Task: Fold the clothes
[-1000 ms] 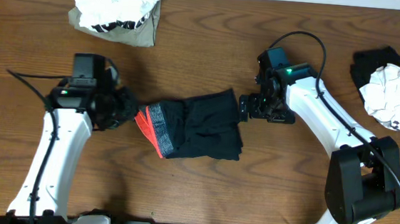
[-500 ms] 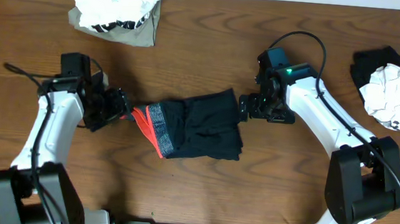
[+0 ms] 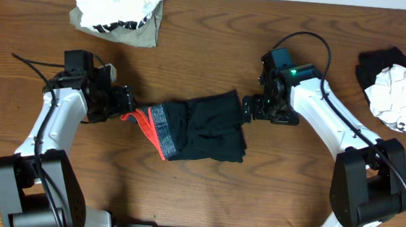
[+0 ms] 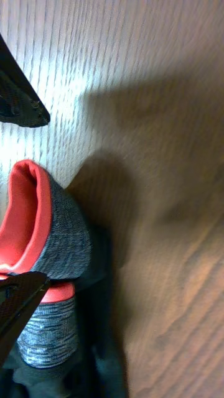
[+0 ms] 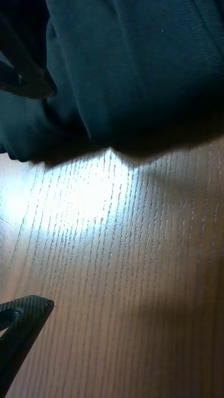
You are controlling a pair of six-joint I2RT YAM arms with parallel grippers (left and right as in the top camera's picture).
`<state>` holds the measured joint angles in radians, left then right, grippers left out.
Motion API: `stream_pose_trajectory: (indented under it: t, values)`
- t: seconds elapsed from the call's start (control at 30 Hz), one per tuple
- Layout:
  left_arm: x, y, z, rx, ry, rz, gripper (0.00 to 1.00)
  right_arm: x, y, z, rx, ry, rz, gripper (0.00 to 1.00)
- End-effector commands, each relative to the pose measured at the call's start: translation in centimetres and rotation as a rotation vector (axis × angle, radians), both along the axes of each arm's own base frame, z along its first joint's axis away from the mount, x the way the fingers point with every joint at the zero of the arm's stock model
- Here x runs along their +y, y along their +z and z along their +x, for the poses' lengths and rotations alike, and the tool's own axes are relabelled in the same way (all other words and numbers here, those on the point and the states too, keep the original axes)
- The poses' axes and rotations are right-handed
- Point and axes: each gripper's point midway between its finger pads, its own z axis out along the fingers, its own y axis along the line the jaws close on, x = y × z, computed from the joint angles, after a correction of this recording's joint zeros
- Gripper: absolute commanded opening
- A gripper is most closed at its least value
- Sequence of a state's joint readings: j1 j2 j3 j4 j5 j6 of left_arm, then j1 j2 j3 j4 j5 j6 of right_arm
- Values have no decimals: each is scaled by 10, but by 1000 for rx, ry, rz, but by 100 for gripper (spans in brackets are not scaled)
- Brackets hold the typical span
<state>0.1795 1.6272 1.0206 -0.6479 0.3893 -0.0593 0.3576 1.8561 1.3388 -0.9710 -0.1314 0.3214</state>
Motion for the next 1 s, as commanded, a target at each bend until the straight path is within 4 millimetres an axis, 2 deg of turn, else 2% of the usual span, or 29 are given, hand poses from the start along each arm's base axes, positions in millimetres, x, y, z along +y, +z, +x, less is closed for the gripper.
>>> stream_pose_trajectory:
  t: [0.0,0.23,0.4,0.5,0.67,0.97]
  values:
    - [-17,-7,-8,25,-73,-73,76,3,-1,-1,2,12,7,99]
    - [-31,-16,-22,50,-120,-149,76,7,0,-2,7,16,29,99]
    - [-33,-25,-34,86,-117,-156,76,7,0,-2,6,15,29,99]
    - [-37,-31,-44,113,-119,-170,72,7,0,-1,3,16,31,99]
    - [-58,-32,-56,124,-178,-237,62,8,0,0,0,16,36,99]
    - [-92,-26,-66,132,-294,-285,32,8,0,-1,4,16,34,99]
